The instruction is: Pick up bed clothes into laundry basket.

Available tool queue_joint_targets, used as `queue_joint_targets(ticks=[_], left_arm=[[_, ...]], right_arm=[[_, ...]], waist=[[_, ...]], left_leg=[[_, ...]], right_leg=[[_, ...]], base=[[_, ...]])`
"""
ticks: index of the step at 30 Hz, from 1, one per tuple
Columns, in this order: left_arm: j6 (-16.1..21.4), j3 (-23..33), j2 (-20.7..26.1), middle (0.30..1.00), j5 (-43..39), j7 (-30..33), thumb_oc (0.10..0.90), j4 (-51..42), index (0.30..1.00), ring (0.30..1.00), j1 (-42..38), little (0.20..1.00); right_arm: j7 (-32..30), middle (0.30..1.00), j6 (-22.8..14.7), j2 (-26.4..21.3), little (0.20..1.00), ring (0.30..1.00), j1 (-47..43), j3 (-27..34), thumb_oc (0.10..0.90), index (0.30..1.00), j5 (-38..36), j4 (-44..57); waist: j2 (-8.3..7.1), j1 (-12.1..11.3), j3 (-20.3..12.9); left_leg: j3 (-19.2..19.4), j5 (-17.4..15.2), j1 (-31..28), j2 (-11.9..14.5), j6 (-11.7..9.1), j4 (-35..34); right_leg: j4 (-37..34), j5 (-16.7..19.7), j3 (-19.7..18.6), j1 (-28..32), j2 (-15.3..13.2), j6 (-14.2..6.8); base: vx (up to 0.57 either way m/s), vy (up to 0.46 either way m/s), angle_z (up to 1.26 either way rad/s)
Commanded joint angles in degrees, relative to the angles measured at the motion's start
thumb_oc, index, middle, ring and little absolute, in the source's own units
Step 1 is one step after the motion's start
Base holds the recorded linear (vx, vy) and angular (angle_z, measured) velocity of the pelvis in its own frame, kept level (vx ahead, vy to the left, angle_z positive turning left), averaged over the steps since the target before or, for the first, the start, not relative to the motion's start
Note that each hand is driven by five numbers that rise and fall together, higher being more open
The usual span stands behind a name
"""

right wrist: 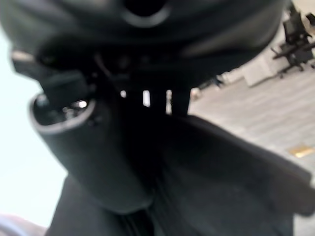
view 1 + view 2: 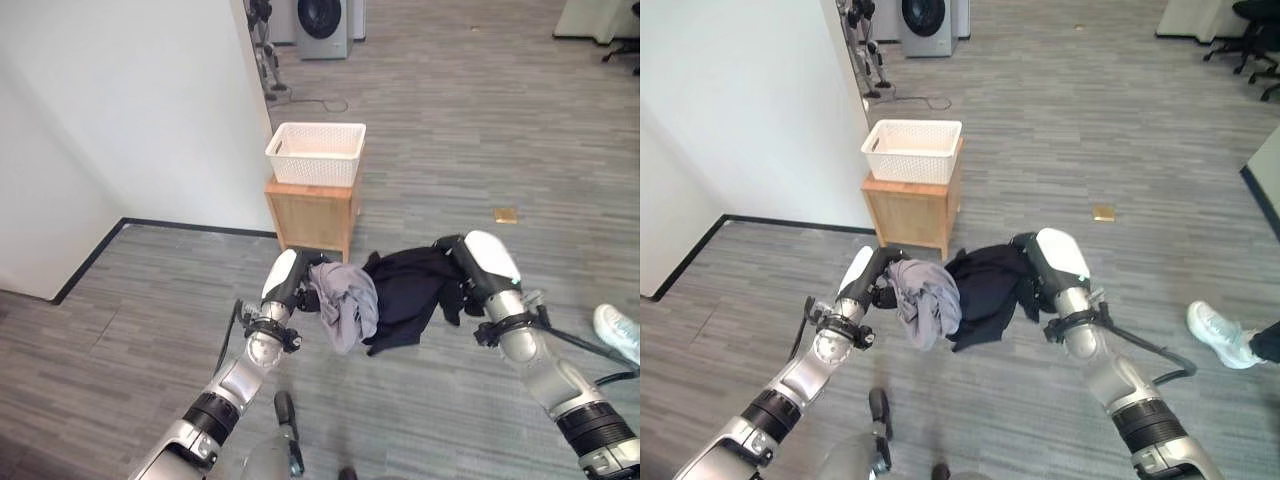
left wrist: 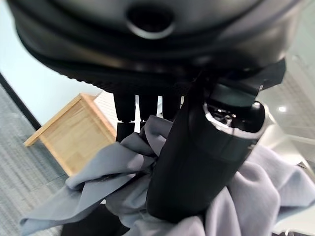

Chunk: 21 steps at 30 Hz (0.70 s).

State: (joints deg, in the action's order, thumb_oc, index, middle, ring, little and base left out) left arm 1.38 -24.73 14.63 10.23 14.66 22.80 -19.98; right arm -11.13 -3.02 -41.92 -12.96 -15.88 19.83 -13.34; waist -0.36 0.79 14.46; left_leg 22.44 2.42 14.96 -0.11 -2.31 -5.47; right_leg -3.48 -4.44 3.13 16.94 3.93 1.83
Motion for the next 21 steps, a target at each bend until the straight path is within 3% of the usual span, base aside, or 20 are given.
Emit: queue_joint_targets(ticks=[1,3,4,6,8,9,10,11,12,13,14,17,18,21], left_arm=[[5.0,2.8,-2.3,0.300,0.7,2.5,0.400,-7.1,0.300,0.300,-5.9,0.300],[4.7,3.2,-2.4,0.300,1.0,2.8,0.400,-7.3,0.300,0.300,-4.9,0.300],[4.3,3.7,-2.4,0.300,1.1,2.8,0.400,-7.4,0.300,0.300,-3.5,0.300],[4.0,3.4,-1.6,0.300,1.5,2.9,0.400,-7.6,0.300,0.300,-2.7,0.300],[3.2,3.9,-1.2,0.300,1.6,3.2,0.400,-7.1,0.300,0.300,-2.7,0.300],[3.0,3.7,-0.9,0.300,1.9,3.2,0.400,-6.9,0.300,0.300,-2.8,0.300],[2.7,3.5,-0.3,0.300,2.5,3.4,0.400,-7.1,0.300,0.300,-3.3,0.300],[2.6,3.6,-0.3,0.300,2.5,3.4,0.400,-7.1,0.300,0.300,-3.4,0.300],[2.0,4.0,1.3,0.300,3.2,4.0,0.400,-6.5,0.300,0.300,-6.3,0.300],[2.0,4.1,1.3,0.300,3.2,4.0,0.400,-6.5,0.300,0.300,-6.4,0.300],[2.2,4.1,1.7,0.300,3.3,3.9,0.400,-6.5,0.300,0.300,-7.6,0.300],[2.6,4.5,2.5,0.300,4.1,3.6,0.400,-7.3,0.300,0.300,-9.1,0.300],[2.9,4.6,3.0,0.300,4.7,3.2,0.400,-7.9,0.300,0.300,-8.7,0.300],[3.7,4.8,2.9,0.300,5.0,2.4,0.400,-8.2,0.300,0.300,-7.8,0.300]], right_arm=[[-3.7,0.300,-2.5,-4.0,0.300,0.300,-4.0,6.8,0.400,0.300,0.5,6.5],[-3.6,0.300,-2.2,-3.6,0.300,0.300,-3.9,6.6,0.400,0.300,1.0,7.1],[-3.4,0.300,-1.9,-1.6,0.300,0.300,-3.9,6.2,0.400,0.300,2.1,7.8],[-3.1,0.300,-1.7,0.0,0.300,0.300,-3.6,6.0,0.400,0.300,2.9,8.2],[-2.3,0.300,-1.1,0.6,0.300,0.300,-5.1,4.9,0.400,0.300,4.1,8.1],[-2.0,0.300,-0.9,0.7,0.300,0.300,-5.5,4.9,0.400,0.300,4.4,8.3],[-1.8,0.300,-0.8,0.7,0.300,0.300,-6.0,4.7,0.400,0.300,4.6,8.8],[-1.7,0.300,-0.8,0.7,0.300,0.300,-6.2,4.7,0.400,0.300,4.6,8.8],[-1.3,0.300,-0.8,0.5,0.300,0.300,-9.1,3.6,0.400,0.300,5.4,9.9],[-1.3,0.300,-0.8,0.4,0.300,0.300,-9.3,3.6,0.400,0.300,5.4,9.8],[-1.0,0.300,-0.7,-0.2,0.300,0.300,-10.6,3.5,0.400,0.300,6.0,10.9],[-1.1,0.300,-1.7,-1.8,0.300,0.300,-11.1,5.9,0.400,0.300,5.5,16.8],[-1.8,0.300,-2.1,-2.5,0.300,0.300,-10.5,8.0,0.400,0.300,5.0,20.3],[-2.1,0.300,-3.0,-3.9,0.300,0.300,-10.8,9.9,0.400,0.300,4.6,24.2]], waist=[[3.18,1.9,-3.7],[3.96,1.8,-4.0],[3.75,1.0,-6.4],[2.57,0.3,-7.7],[0.99,-0.1,-8.1],[0.86,0.1,-7.8],[0.76,0.2,-7.3],[0.76,0.1,-7.3],[2.28,0.6,-5.6],[2.15,0.8,-5.5],[2.40,1.1,-4.8],[2.79,3.1,-4.3],[2.42,4.2,-4.6],[1.67,5.4,-5.0]], left_leg=[[2.6,3.5,-6.9,6.5,-3.6,0.5],[2.8,5.1,-7.5,6.0,-3.0,0.5],[2.4,6.4,-8.1,5.1,-2.0,0.5],[3.6,5.8,-9.4,4.2,-0.6,0.5],[4.1,2.0,-12.5,1.4,1.2,0.5],[4.4,1.7,-13.7,1.2,1.5,0.5],[4.5,1.4,-15.0,1.5,1.8,0.5],[4.7,1.4,-14.8,1.6,1.8,0.5],[5.6,-0.8,-18.1,3.3,2.6,0.5],[5.5,-0.9,-18.1,3.1,2.7,0.5],[4.9,-1.9,-18.9,3.2,2.4,0.5],[2.8,-3.1,-20.5,3.3,1.6,0.5],[1.4,-4.0,-21.2,2.9,1.2,0.5],[-0.7,-5.7,-23.0,1.8,1.3,0.5]], right_leg=[[-1.5,-6.2,-1.4,2.3,-6.2,-6.4],[-1.5,-6.7,-2.1,4.0,-6.0,-7.0],[-1.5,-8.0,-2.8,6.8,-7.4,-7.6],[3.3,-6.9,-2.2,5.6,-9.0,-9.0],[15.1,-1.2,-0.4,1.8,-12.9,-15.0],[20.2,2.5,0.2,-0.7,-14.1,-16.8],[26.7,6.2,0.3,-4.0,-14.3,-16.8],[27.4,6.0,0.0,-4.6,-14.3,-16.8],[33.8,6.2,4.5,-13.9,-18.6,-16.8],[34.1,5.9,4.6,-13.9,-18.9,-16.8],[32.3,3.3,6.5,-15.8,-20.1,-14.9],[22.0,-1.5,7.9,-17.8,-17.1,-11.7],[12.2,0.0,5.9,-18.1,-14.0,-11.1],[4.6,3.2,1.4,-20.7,-10.4,-11.1]], base=[[0.64,0.040,0.01],[0.58,0.030,0.43],[0.64,-0.011,0.49],[0.67,-0.026,-0.05],[0.55,0.036,-0.54],[0.44,-0.001,-0.74],[0.20,-0.046,-0.76],[0.28,-0.014,-0.76],[0.17,0.024,-0.54],[0.26,0.002,-0.30],[0.15,-0.053,0.03],[0.24,-0.144,0.88],[0.34,-0.218,1.68],[0.25,-0.135,1.10]])
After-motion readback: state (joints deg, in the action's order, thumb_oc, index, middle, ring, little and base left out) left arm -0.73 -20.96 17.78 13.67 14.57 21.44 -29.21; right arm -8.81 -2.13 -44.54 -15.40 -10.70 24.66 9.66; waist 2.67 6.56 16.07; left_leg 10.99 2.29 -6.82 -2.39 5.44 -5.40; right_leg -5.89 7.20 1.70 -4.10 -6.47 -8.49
